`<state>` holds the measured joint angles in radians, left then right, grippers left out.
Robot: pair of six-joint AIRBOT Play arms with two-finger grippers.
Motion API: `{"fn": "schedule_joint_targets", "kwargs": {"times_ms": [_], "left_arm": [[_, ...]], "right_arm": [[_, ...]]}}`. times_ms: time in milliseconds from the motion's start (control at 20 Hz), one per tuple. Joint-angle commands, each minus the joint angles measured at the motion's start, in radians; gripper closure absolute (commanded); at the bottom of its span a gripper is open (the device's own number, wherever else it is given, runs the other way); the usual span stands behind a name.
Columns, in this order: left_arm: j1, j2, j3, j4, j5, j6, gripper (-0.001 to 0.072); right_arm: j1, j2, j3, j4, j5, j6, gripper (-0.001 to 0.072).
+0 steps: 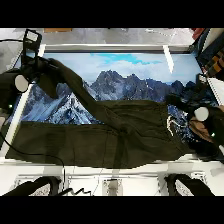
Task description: Fold the clothes and pants, and hang the long-sleeved shirts on hangers.
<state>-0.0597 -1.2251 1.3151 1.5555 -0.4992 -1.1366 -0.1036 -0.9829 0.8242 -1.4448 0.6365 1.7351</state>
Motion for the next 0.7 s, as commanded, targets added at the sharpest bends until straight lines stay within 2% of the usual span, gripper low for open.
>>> {"fn": "schedule_joint_targets", "kwargs": {"times_ms": [0,100,150,200,250,300,350,450,500,650], "left_arm": [[0.053,-0.012,-0.001,0.016,-0.222,0.0,0.0691],[0.06,-0.042,-0.001,0.016,-0.334,0.0,0.0691],[0.061,-0.06,-0.001,0.016,-0.364,0.0,0.0691],[0.06,-0.08,-0.001,0.016,-0.386,0.0,0.0691],[0.058,-0.098,-0.001,0.015,-0.4,0.0,0.0691],[0.055,-0.115,-0.001,0.015,-0.408,0.0,0.0691],[0.055,-0.127,-0.001,0.014,-0.409,0.0,0.0692],[0.053,-0.145,-0.001,0.015,-0.409,0.0,0.0691],[0.051,-0.15,-0.001,0.015,-0.412,0.0,0.0691],[0.048,-0.154,-0.001,0.015,-0.412,0.0,0.0691]], "right_arm": [[-0.251,-0.11,0.062,0.056,0.269,-0.166,0.0147],[-0.364,-0.222,0.121,0.199,0.49,-0.368,0.0167],[-0.405,-0.281,0.146,0.287,0.619,-0.474,0.0232],[-0.437,-0.341,0.169,0.374,0.754,-0.58,0.0264],[-0.454,-0.389,0.185,0.423,0.826,-0.656,0.0256],[-0.457,-0.418,0.195,0.422,0.824,-0.679,0.0248],[-0.458,-0.435,0.199,0.392,0.768,-0.681,0.0198],[-0.457,-0.439,0.199,0.369,0.641,-0.67,0.0185],[-0.457,-0.44,0.199,0.378,0.621,-0.645,0.0182],[-0.458,-0.476,0.199,0.33,0.669,-0.619,0.0181]]}}
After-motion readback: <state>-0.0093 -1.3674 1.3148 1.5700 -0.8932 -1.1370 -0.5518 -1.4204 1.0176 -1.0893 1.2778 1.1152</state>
